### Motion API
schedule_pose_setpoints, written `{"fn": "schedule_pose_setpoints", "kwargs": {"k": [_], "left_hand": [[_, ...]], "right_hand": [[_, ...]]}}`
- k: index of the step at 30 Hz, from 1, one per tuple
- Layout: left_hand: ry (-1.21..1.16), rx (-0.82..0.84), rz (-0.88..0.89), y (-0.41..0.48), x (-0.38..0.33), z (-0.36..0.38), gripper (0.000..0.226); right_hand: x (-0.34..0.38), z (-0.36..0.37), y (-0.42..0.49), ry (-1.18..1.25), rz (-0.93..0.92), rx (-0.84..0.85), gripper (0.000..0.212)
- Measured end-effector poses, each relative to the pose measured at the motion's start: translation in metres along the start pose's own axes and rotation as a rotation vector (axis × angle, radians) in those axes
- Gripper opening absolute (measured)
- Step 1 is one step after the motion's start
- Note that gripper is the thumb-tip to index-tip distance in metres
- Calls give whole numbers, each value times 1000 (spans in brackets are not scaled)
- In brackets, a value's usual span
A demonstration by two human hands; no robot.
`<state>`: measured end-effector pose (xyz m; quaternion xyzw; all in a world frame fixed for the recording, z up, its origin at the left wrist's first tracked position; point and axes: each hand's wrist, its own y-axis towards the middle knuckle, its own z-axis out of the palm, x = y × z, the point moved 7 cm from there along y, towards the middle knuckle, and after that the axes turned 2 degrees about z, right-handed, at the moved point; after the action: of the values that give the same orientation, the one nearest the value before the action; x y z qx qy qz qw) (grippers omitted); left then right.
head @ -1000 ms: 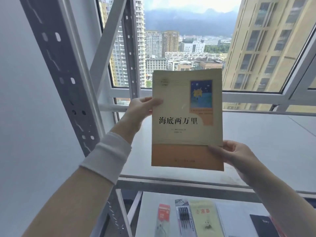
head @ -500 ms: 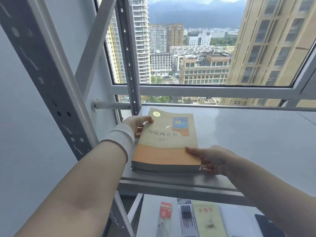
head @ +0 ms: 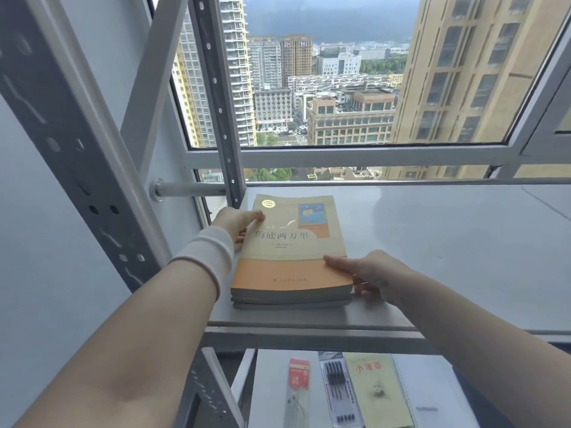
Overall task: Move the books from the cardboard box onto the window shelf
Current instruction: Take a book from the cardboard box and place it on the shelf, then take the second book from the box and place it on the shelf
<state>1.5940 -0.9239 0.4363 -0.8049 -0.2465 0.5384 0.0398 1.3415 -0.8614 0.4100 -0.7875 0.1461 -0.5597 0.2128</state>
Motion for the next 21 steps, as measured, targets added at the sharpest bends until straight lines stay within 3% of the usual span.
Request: {"fn": "schedule_pose_setpoints", "kwargs": {"k": [2, 5, 8, 10, 14, 21], "left_hand": [[156, -63, 73, -1, -5, -3, 41], [464, -188, 246, -15, -29, -3, 30], [707, -258, 491, -38, -65, 17, 49], [911, -219, 669, -60, -86, 50, 54], [1214, -77, 914, -119, -104, 137, 46], [1202, 133, 1236, -284, -109, 308, 40]], "right_hand": [[0, -2, -2, -50, 10, -48, 46], [0, -3, -6, -116, 18, -75, 47], [8, -21, -17, -415, -58, -235, 50], [14, -49, -31, -624, -164, -458, 51], [-10, -121, -73, -664, -214, -686, 53], [-134, -265, -186, -958, 14, -851, 53]]}}
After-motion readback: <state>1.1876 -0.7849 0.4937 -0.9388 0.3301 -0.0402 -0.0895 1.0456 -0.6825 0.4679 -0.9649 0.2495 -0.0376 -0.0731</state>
